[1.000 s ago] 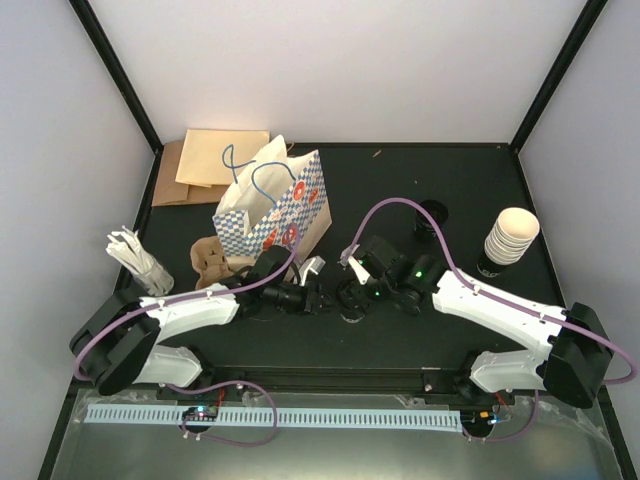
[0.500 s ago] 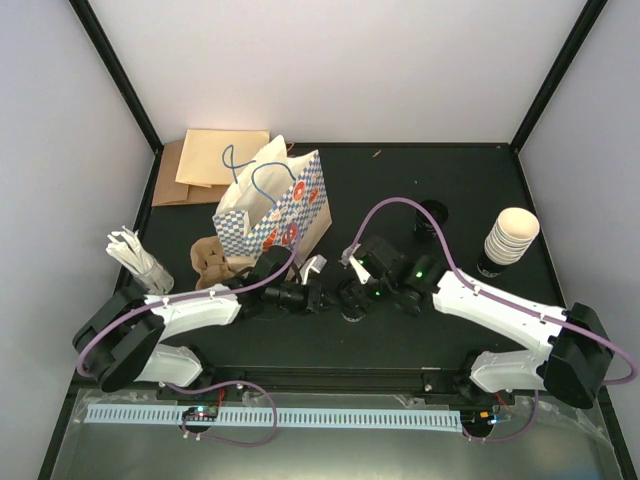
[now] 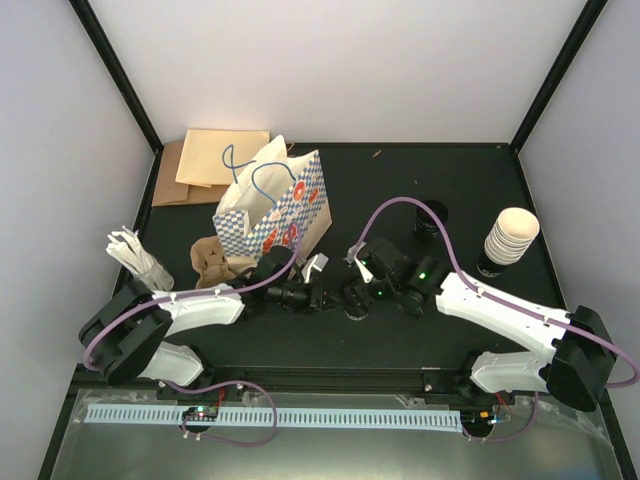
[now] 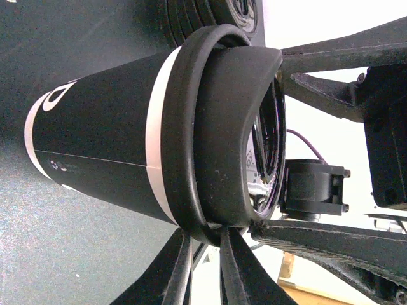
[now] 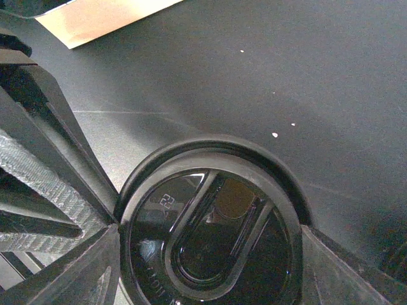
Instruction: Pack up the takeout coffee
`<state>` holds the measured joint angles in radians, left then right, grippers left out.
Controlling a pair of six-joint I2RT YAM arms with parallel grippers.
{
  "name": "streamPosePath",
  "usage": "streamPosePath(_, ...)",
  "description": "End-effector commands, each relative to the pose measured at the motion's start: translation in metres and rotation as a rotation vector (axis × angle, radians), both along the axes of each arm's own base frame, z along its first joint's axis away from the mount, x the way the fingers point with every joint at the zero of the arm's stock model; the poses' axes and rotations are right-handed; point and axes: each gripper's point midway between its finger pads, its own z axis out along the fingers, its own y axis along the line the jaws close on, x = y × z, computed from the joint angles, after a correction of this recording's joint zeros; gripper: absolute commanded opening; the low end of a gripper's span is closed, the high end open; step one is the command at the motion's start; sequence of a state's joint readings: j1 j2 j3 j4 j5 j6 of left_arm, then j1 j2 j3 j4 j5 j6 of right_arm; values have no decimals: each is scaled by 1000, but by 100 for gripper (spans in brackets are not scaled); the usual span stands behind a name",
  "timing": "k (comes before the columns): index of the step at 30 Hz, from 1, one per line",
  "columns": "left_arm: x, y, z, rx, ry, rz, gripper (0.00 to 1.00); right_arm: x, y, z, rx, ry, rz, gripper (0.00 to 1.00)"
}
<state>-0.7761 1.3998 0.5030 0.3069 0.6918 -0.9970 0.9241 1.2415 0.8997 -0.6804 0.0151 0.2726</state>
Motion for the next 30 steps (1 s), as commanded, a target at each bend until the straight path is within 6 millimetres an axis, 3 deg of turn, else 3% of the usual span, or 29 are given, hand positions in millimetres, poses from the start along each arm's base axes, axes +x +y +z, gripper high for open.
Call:
streamPosePath(1,-4,31,-59,251,46,94,12,-15,-11,-22,-57,76,-11,66)
streamPosePath(6,6,26,-6,180,-98,96,30,-2,-23,-16,-74,30,-127,66)
streamPosePath(13,14,52,52,218,-280,166,47,3,-21,-6,-51,5,-149,72)
streamPosePath(19,18,73,82,292,-384,199,48,0,-11,8,-8,0,-92,77)
streamPosePath(30,29,103,131,310,-537,291,50,-1,-6,11,-5,6,-69,82)
